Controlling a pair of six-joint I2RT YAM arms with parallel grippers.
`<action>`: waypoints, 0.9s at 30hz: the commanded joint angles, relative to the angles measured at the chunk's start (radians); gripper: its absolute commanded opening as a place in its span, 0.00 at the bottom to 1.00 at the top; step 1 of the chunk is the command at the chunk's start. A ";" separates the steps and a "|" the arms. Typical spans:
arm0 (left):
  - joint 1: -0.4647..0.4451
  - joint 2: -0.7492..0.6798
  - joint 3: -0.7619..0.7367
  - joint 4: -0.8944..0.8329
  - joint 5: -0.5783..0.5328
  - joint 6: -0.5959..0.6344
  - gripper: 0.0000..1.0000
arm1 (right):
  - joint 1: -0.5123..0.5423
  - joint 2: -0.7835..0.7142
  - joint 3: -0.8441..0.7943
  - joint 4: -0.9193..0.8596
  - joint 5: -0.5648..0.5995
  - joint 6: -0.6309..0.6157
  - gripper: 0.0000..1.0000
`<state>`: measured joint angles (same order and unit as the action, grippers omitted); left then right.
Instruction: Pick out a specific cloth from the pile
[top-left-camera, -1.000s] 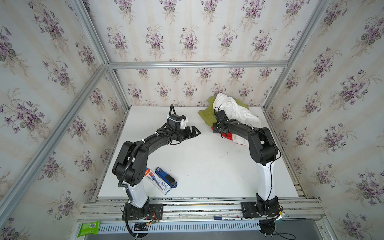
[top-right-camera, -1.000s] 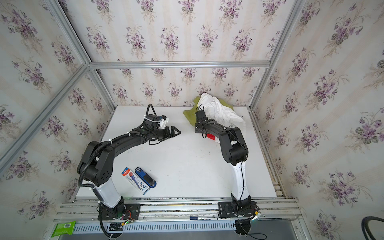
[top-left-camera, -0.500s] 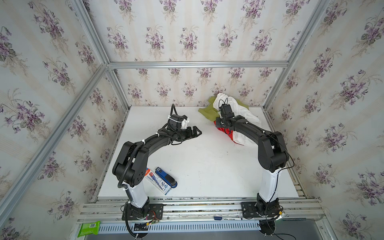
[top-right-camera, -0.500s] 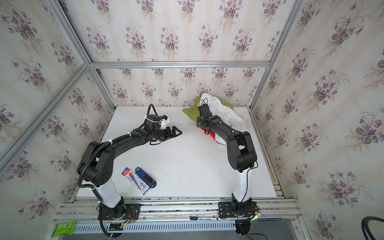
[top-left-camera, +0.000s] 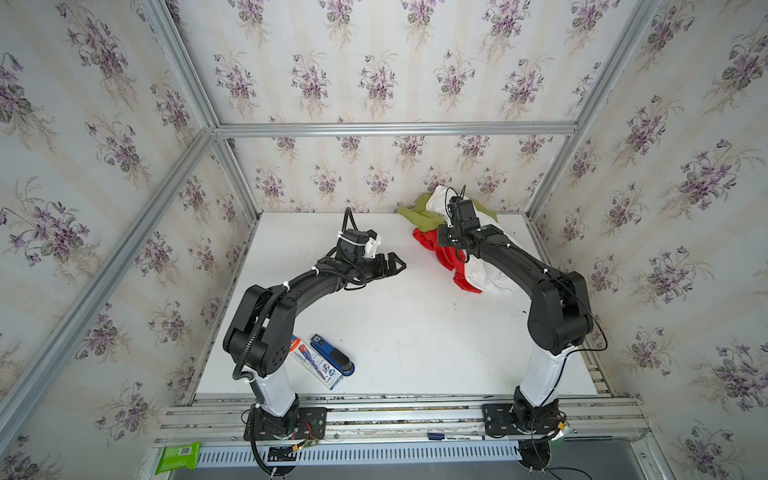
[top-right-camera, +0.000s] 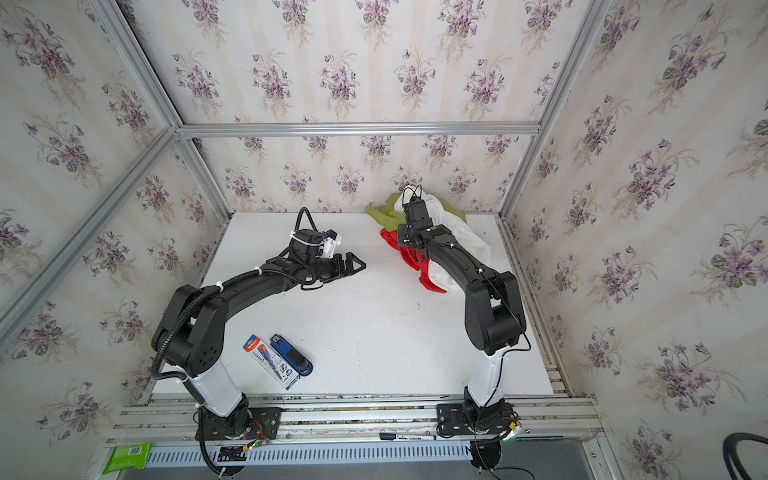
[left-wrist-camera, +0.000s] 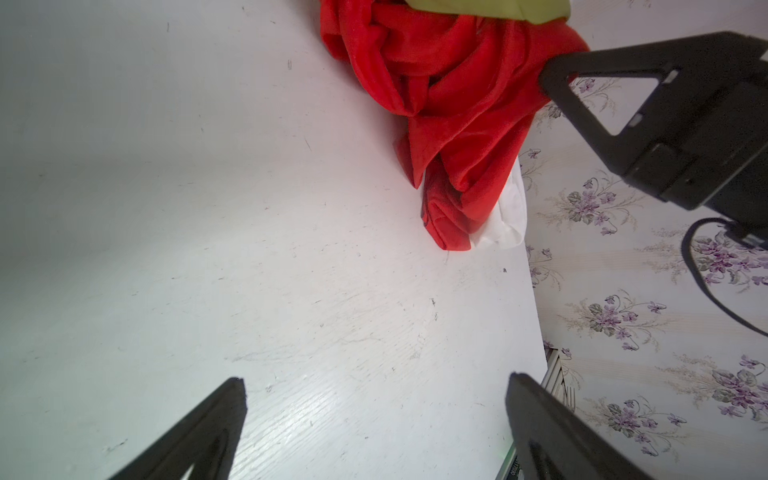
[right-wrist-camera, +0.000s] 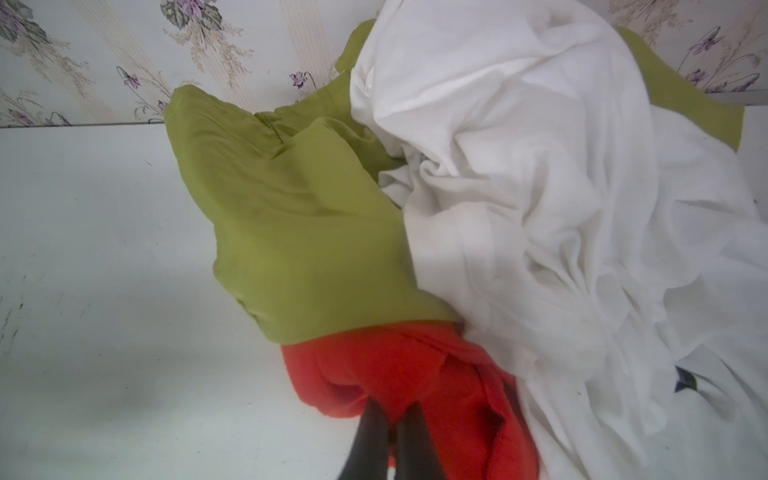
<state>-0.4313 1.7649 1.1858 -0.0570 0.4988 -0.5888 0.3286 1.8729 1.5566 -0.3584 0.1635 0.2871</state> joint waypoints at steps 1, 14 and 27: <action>-0.001 -0.008 0.015 0.023 0.009 -0.008 1.00 | 0.000 -0.030 0.023 0.023 -0.007 -0.012 0.00; -0.020 -0.030 0.034 0.023 0.032 0.015 0.99 | 0.000 -0.129 0.006 0.001 -0.061 -0.009 0.00; -0.105 0.024 0.219 0.023 0.053 0.108 0.96 | -0.085 -0.234 -0.238 0.224 -0.469 0.086 0.00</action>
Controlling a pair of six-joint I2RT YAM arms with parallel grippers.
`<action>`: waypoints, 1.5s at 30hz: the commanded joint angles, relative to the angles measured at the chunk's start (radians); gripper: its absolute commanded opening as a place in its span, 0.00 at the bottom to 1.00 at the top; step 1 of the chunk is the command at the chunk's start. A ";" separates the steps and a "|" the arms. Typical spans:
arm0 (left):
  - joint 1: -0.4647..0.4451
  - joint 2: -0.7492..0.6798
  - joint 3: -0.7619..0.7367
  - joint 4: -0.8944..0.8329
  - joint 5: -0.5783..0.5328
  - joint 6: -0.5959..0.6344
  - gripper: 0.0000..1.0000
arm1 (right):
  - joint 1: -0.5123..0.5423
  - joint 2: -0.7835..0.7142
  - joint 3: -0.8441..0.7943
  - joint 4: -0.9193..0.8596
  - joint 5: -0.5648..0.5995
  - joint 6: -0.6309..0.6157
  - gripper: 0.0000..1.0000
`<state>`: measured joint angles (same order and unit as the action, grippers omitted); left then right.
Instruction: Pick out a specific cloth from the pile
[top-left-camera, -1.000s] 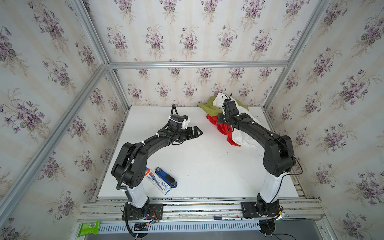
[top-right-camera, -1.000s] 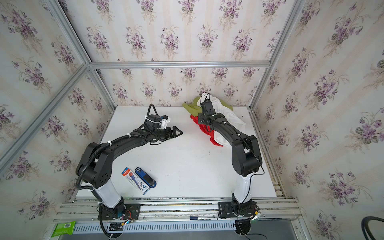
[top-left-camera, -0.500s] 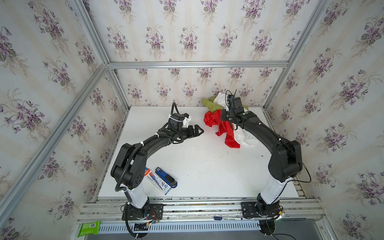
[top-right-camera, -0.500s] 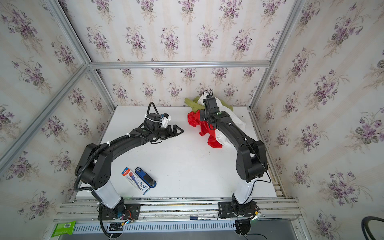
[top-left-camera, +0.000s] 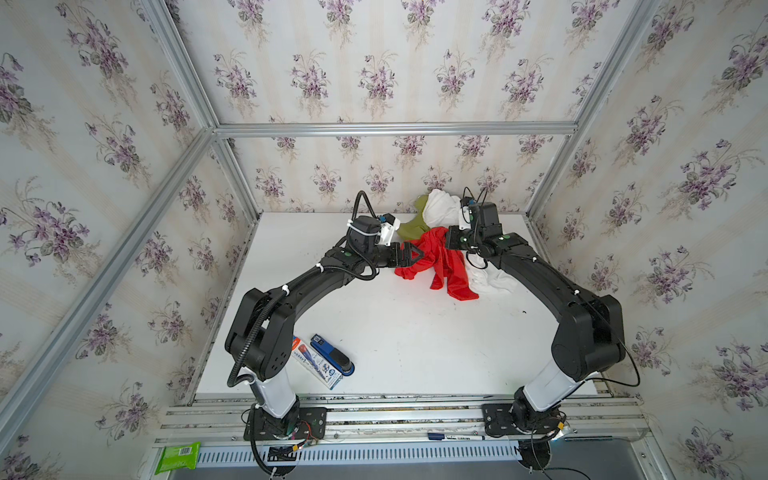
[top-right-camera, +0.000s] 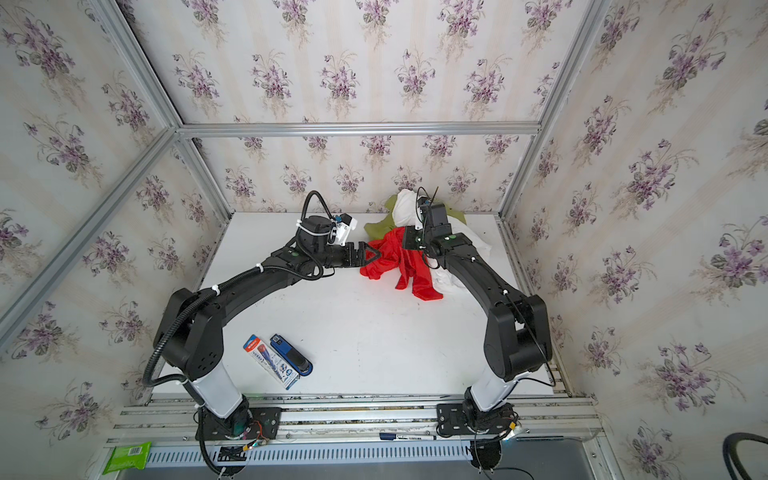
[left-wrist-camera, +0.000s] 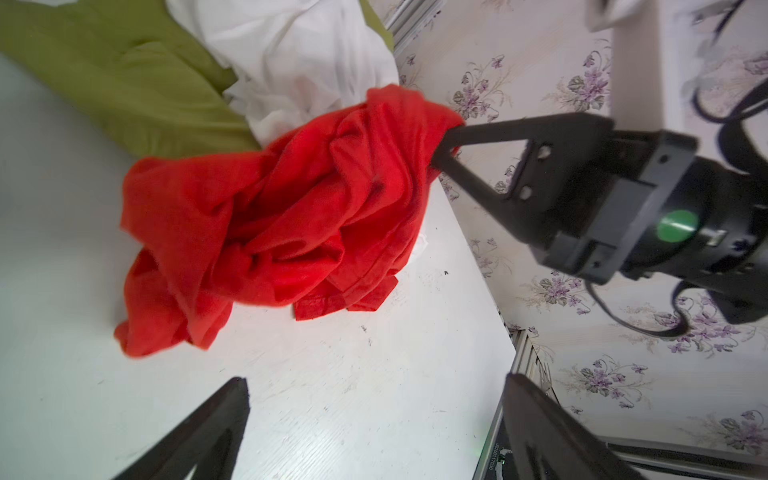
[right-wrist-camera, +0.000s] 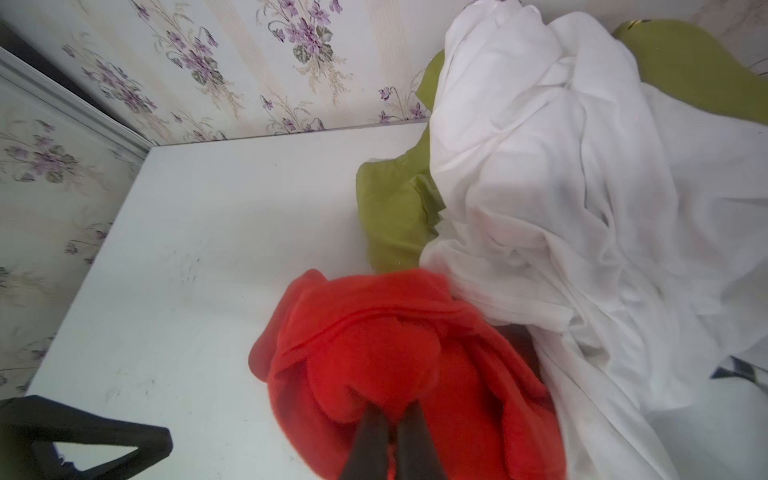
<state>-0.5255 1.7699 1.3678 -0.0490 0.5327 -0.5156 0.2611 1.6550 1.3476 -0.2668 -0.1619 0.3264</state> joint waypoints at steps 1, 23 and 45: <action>-0.017 0.033 0.060 0.014 0.024 0.033 0.96 | -0.027 -0.020 -0.050 0.162 -0.176 0.064 0.00; -0.042 0.299 0.384 -0.032 0.066 -0.063 0.74 | -0.085 -0.048 -0.184 0.353 -0.403 0.148 0.00; -0.041 0.275 0.366 -0.054 0.049 -0.057 0.06 | -0.086 -0.072 -0.211 0.348 -0.393 0.140 0.08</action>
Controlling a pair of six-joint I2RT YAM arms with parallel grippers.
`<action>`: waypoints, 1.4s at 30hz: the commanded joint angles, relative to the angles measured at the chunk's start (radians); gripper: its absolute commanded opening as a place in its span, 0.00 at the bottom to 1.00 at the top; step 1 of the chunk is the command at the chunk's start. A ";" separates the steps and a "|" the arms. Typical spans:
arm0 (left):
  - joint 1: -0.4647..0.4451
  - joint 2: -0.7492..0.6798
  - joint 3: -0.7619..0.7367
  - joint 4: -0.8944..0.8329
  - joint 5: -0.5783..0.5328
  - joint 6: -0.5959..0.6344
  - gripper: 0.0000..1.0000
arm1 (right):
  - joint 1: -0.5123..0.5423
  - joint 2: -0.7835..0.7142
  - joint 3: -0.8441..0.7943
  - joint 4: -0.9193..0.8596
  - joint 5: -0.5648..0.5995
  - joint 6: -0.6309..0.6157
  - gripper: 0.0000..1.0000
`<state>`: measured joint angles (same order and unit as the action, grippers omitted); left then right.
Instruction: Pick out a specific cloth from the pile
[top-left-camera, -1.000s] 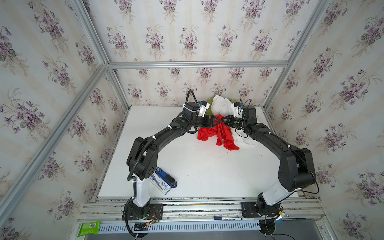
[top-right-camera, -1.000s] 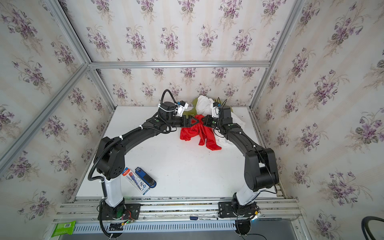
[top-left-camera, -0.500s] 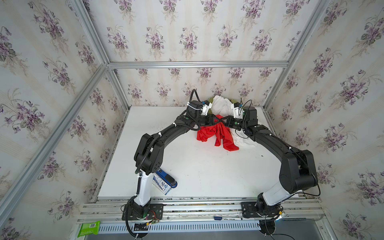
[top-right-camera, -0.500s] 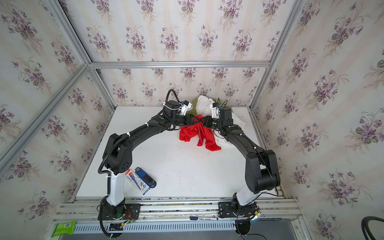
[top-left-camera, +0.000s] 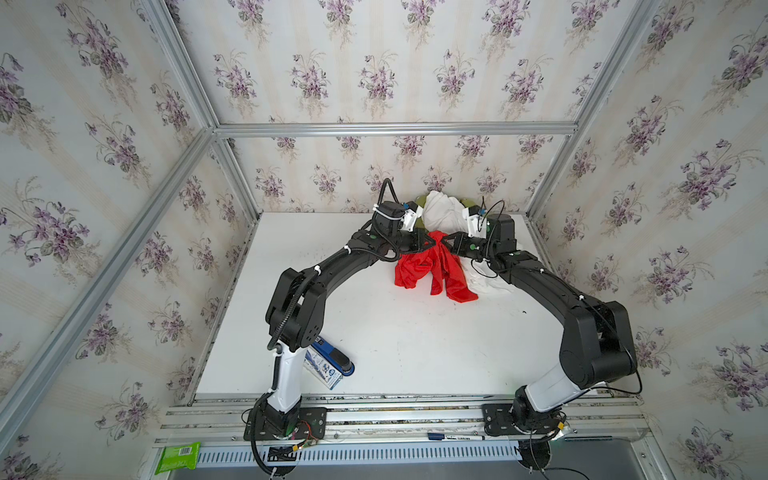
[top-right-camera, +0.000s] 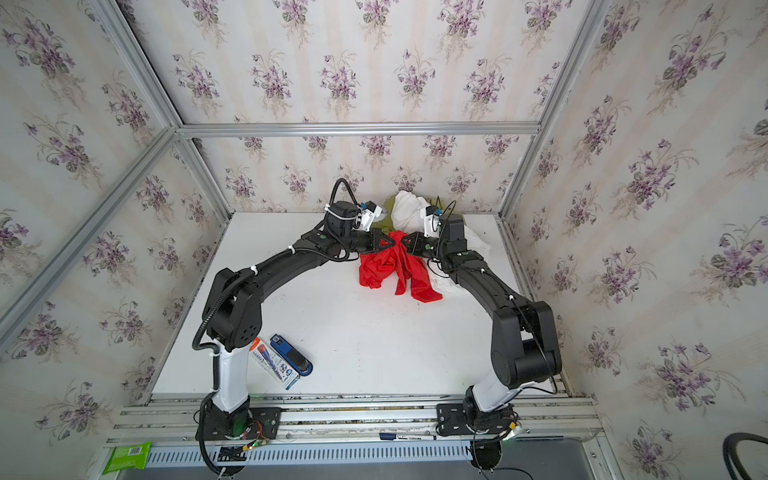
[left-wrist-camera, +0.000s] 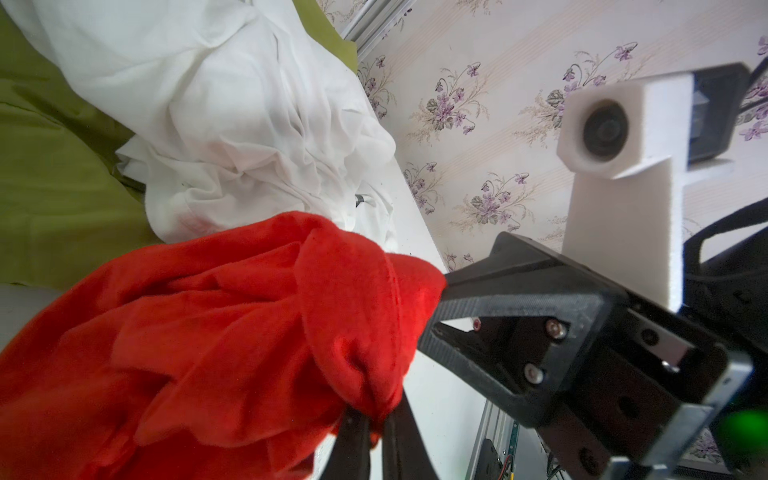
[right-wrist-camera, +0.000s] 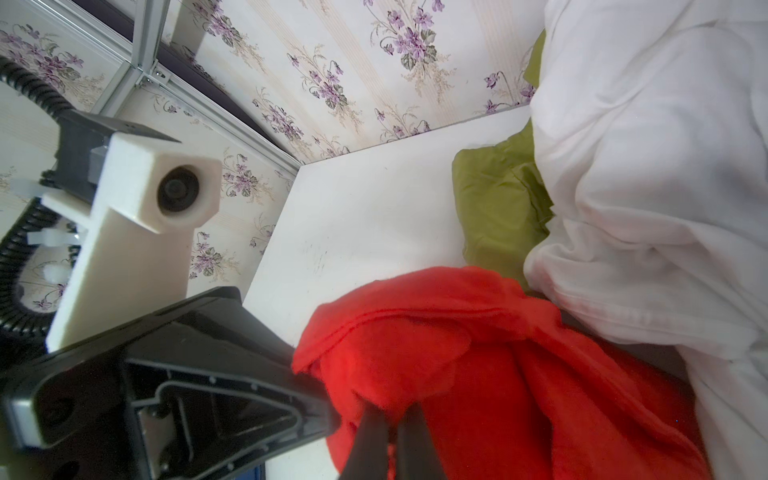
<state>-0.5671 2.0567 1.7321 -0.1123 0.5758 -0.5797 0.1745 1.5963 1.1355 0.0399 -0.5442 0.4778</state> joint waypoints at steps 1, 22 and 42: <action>0.001 -0.013 0.004 0.010 0.007 0.006 0.05 | 0.000 -0.015 0.001 0.040 -0.009 -0.012 0.12; 0.001 -0.062 0.029 0.010 0.044 0.006 0.01 | -0.108 -0.171 -0.062 -0.014 -0.007 -0.046 0.59; 0.000 -0.143 0.128 0.008 0.076 -0.010 0.00 | -0.138 -0.264 -0.066 -0.025 0.024 -0.075 0.61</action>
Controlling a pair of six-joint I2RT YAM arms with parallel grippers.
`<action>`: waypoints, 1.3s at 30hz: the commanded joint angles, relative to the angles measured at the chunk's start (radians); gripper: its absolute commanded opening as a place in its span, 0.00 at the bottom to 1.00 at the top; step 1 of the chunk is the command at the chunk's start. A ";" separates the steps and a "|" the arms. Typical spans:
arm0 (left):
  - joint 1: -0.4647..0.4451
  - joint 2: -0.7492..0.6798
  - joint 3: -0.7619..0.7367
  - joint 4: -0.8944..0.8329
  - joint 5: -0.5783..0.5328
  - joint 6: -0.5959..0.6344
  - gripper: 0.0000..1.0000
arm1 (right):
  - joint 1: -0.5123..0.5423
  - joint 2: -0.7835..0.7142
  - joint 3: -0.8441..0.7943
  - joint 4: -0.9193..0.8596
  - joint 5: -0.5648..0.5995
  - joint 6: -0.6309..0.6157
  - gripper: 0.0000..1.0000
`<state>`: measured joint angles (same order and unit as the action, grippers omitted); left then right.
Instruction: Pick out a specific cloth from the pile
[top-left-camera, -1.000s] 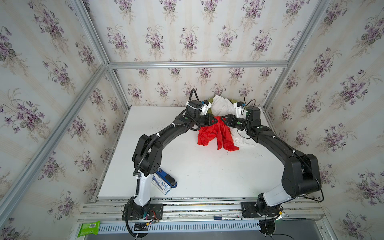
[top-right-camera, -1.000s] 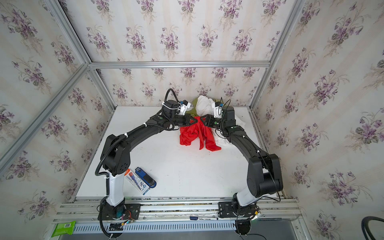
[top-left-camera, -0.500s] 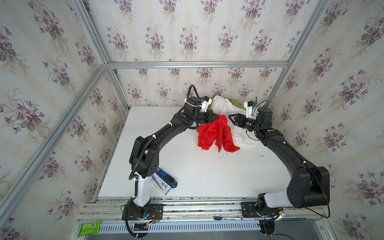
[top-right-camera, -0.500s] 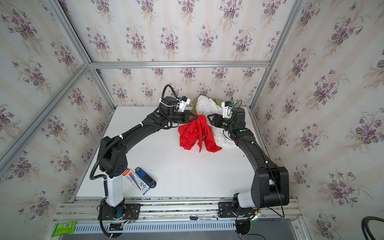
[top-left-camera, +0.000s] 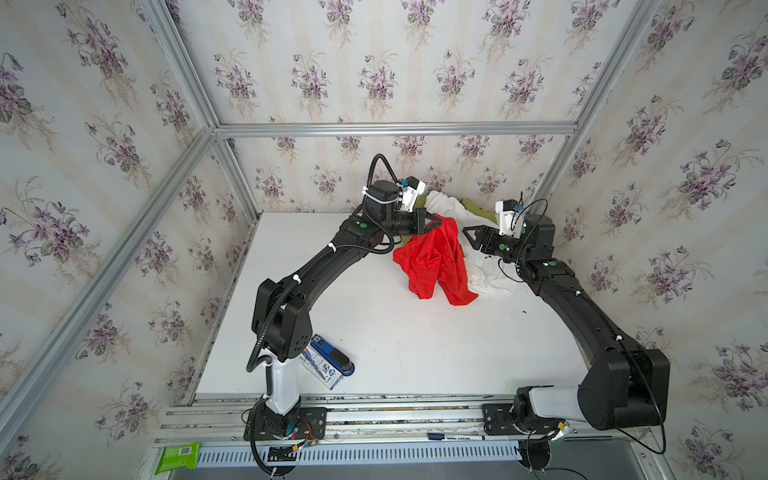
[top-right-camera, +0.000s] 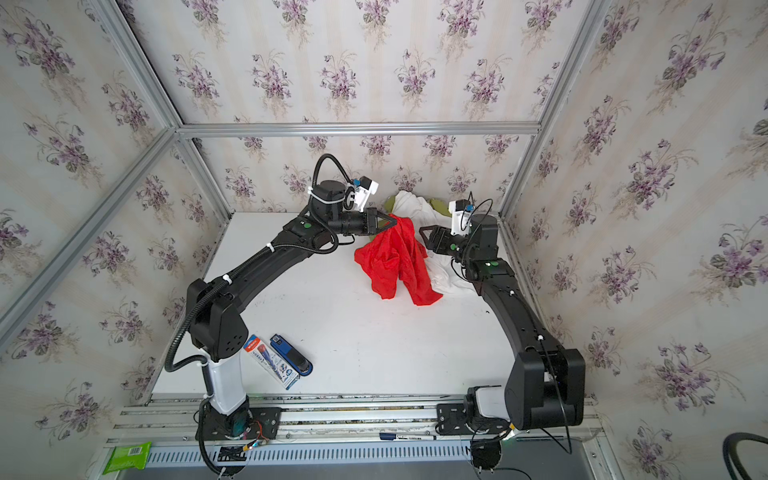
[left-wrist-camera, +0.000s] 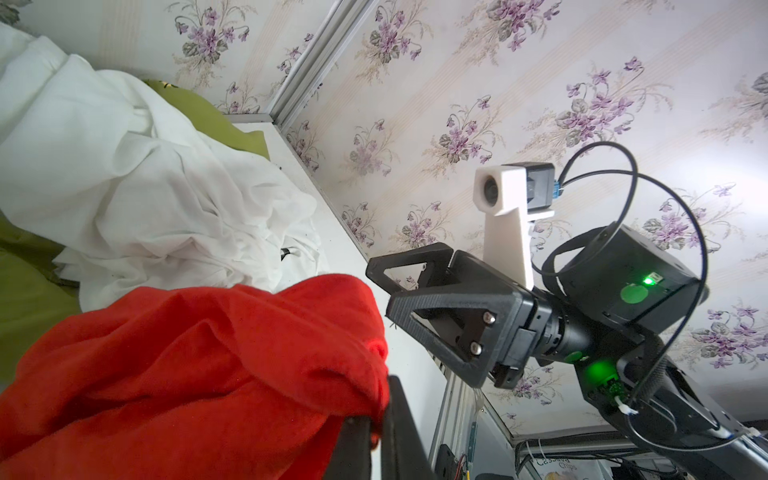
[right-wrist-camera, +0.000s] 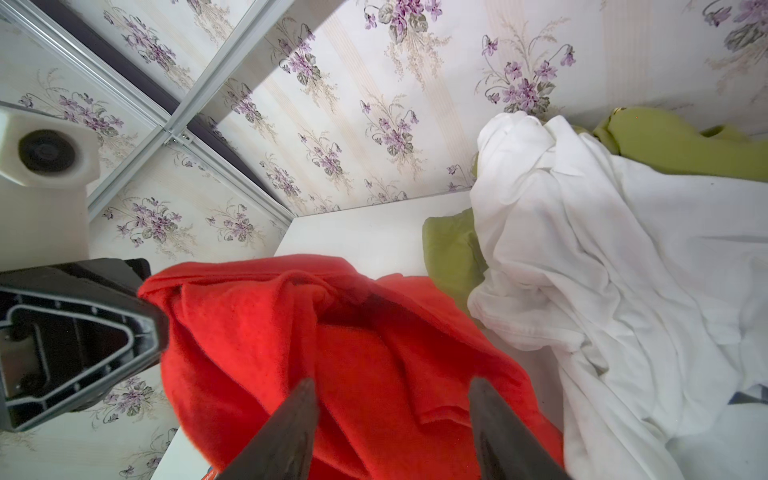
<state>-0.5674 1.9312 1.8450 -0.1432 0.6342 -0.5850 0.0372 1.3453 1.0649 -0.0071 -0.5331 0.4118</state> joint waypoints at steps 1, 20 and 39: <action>0.001 -0.024 0.018 0.039 0.018 -0.003 0.00 | -0.002 -0.018 0.003 0.022 0.014 -0.009 0.61; 0.009 -0.145 0.038 0.039 0.007 0.024 0.00 | -0.003 -0.100 -0.028 0.007 0.034 -0.043 0.62; 0.064 -0.311 -0.046 0.034 -0.016 0.050 0.00 | 0.003 -0.181 -0.062 -0.057 -0.049 -0.063 0.67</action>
<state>-0.5102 1.6398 1.8084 -0.1482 0.6178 -0.5549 0.0357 1.1748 1.0096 -0.0692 -0.5449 0.3470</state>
